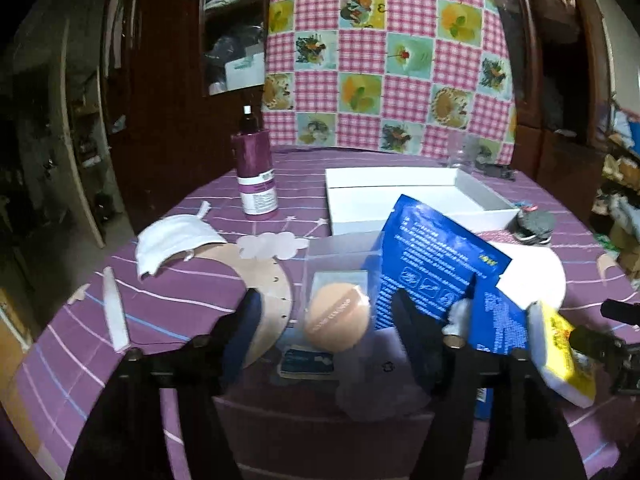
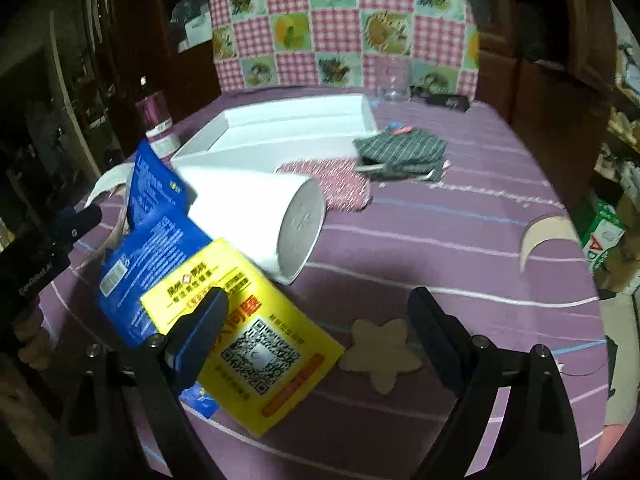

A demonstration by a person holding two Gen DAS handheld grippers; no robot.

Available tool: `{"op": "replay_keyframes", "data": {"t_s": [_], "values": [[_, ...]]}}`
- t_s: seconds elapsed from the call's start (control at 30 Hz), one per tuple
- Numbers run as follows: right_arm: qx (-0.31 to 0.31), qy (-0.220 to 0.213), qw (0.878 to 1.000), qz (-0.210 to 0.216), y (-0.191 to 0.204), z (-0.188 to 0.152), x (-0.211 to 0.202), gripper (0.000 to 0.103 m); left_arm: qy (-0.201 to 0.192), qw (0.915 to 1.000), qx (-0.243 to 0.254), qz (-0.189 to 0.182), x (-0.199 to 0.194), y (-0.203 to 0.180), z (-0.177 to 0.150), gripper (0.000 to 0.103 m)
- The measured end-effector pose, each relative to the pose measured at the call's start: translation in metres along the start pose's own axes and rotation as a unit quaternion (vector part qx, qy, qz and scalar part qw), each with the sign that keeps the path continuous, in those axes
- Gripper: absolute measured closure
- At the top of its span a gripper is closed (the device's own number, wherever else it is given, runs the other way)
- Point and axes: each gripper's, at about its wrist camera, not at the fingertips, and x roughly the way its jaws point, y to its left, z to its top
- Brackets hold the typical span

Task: Organize soft objects
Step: 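Move both tools toward the blue packet and the yellow packet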

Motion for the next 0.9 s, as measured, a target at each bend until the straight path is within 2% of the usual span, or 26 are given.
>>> {"op": "replay_keyframes", "data": {"t_s": [0.03,0.07,0.17,0.2,0.23,0.3,0.73,0.77,0.8,0.87,0.9], "values": [[-0.002,0.013,1.0,0.001,0.001,-0.002,0.005,0.012,0.0,1.0,0.007,0.005,0.0,-0.004,-0.001,0.022],[-0.002,0.016,1.0,0.002,0.001,-0.002,0.007,0.012,-0.002,0.9998,0.015,0.01,-0.001,-0.006,0.0,0.022],[0.013,0.025,1.0,0.005,-0.005,-0.003,0.01,0.005,-0.015,0.9995,0.024,0.013,-0.007,-0.009,-0.001,0.014],[0.022,0.031,0.999,0.005,-0.008,-0.004,0.011,0.002,-0.018,0.9995,0.025,0.012,-0.006,-0.007,0.0,0.002],[0.028,0.035,0.999,0.005,-0.01,-0.004,0.012,0.001,-0.025,0.9993,0.024,0.012,-0.009,-0.006,0.0,0.0],[0.04,0.043,0.998,0.009,-0.013,-0.006,0.014,0.0,-0.033,0.999,0.026,0.015,-0.012,-0.007,0.001,0.0],[0.052,0.038,0.998,0.022,-0.018,-0.007,0.011,0.0,-0.015,0.9996,0.019,0.011,-0.003,-0.004,0.0,0.0],[0.056,0.035,0.998,0.024,-0.019,-0.007,0.01,0.001,-0.011,0.9998,0.013,0.009,-0.002,-0.002,0.0,0.0],[0.059,0.032,0.997,0.026,-0.02,-0.005,0.009,0.008,-0.005,1.0,0.006,0.003,0.0,0.001,0.0,0.0],[0.058,0.0,0.998,0.026,-0.02,-0.002,-0.001,0.018,0.002,0.9999,-0.007,-0.014,0.003,0.005,0.0,0.008],[0.054,-0.017,0.998,0.025,-0.019,-0.001,-0.006,0.018,0.005,0.9996,-0.015,-0.022,0.004,0.007,0.0,0.021]]}}
